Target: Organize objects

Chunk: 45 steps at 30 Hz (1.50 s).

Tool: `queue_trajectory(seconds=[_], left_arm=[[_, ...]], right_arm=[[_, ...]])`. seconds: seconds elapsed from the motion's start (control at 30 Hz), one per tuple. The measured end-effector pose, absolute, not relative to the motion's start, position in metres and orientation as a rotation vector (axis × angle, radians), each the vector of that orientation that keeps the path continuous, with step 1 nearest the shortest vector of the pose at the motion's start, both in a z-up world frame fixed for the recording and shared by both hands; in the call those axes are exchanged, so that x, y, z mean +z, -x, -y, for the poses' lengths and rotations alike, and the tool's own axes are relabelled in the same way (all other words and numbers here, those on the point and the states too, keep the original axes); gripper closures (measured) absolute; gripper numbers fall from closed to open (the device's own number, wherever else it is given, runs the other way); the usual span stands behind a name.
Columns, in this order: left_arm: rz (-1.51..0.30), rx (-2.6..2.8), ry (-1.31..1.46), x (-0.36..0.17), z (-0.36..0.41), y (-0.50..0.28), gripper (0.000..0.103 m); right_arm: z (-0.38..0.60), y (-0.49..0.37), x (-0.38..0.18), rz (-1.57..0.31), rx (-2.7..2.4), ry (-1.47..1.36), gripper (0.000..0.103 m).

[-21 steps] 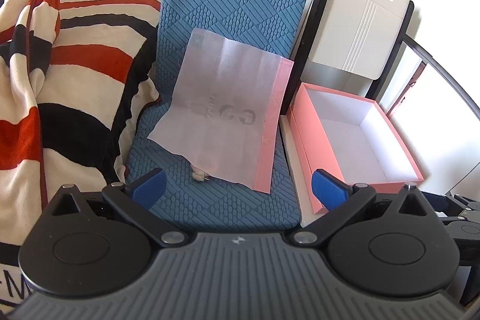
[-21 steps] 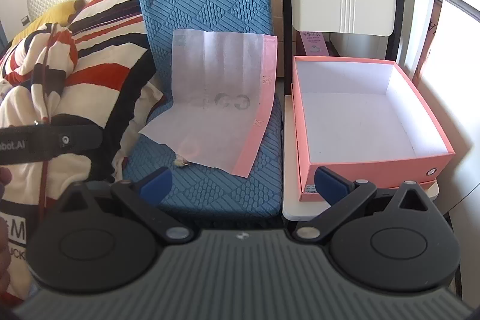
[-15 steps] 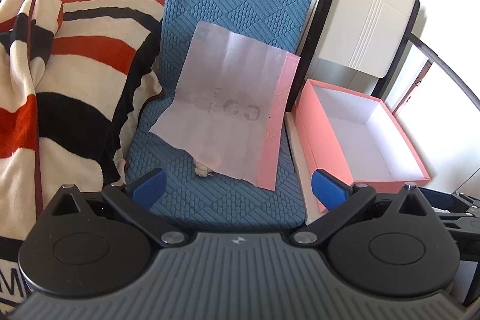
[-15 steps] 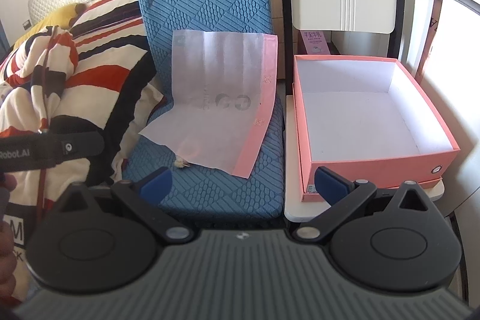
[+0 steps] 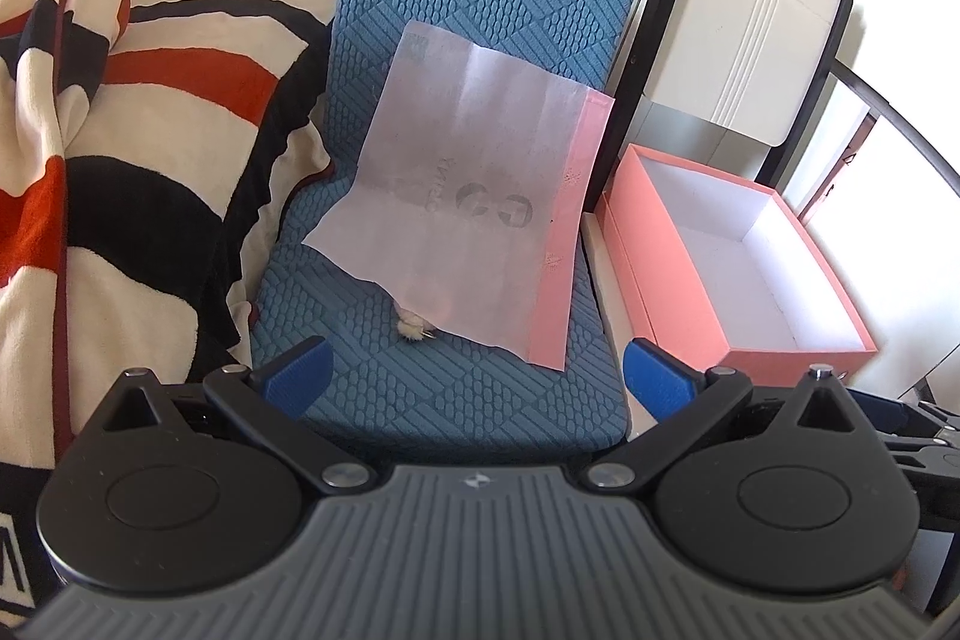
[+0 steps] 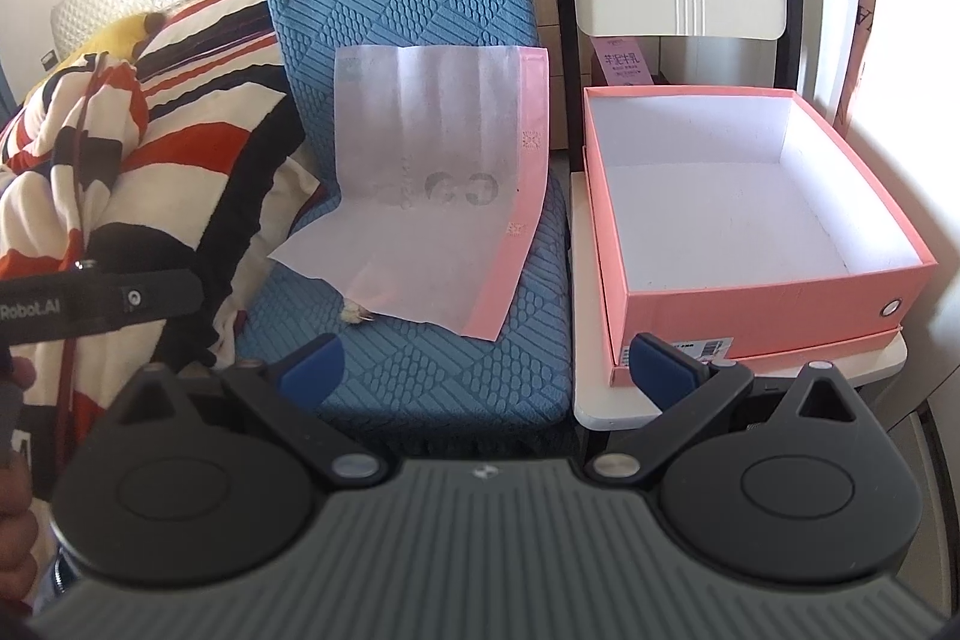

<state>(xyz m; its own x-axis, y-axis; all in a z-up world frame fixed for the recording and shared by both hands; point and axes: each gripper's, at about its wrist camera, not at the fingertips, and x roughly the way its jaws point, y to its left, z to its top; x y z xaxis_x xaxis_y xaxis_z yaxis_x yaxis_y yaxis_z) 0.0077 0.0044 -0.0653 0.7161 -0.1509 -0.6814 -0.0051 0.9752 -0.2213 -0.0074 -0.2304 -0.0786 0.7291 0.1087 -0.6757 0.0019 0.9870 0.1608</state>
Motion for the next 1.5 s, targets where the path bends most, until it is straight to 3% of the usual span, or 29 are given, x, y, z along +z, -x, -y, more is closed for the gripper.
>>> queue_trajectory(seconds=[0.67, 1.0, 1.07, 1.2, 1.43, 1.5], left_arm=[[-0.812, -0.010, 0.397, -0.167, -0.044, -0.127, 0.000], [-0.831, 0.056, 0.476, -0.212, -0.076, -0.191, 0.000], [-0.848, 0.068, 0.484, -0.220, -0.083, -0.204, 0.000], [-0.862, 0.096, 0.532, -0.237, -0.100, -0.225, 0.000], [-0.863, 0.084, 0.624, -0.254, -0.118, -0.242, 0.024], [-0.864, 0.085, 0.649, -0.257, -0.122, -0.246, 0.035]], right_arm=[[0.212, -0.069, -0.147, -0.703, 0.134, -0.220, 0.001], [0.203, -0.129, -0.184, -0.690, 0.140, -0.156, 0.019], [0.203, -0.142, -0.193, -0.714, 0.125, -0.142, 0.035], [0.206, -0.159, -0.207, -0.735, 0.103, -0.147, 0.041], [0.199, -0.181, -0.221, -0.731, 0.114, -0.147, 0.062], [0.196, -0.185, -0.224, -0.725, 0.115, -0.130, 0.062]])
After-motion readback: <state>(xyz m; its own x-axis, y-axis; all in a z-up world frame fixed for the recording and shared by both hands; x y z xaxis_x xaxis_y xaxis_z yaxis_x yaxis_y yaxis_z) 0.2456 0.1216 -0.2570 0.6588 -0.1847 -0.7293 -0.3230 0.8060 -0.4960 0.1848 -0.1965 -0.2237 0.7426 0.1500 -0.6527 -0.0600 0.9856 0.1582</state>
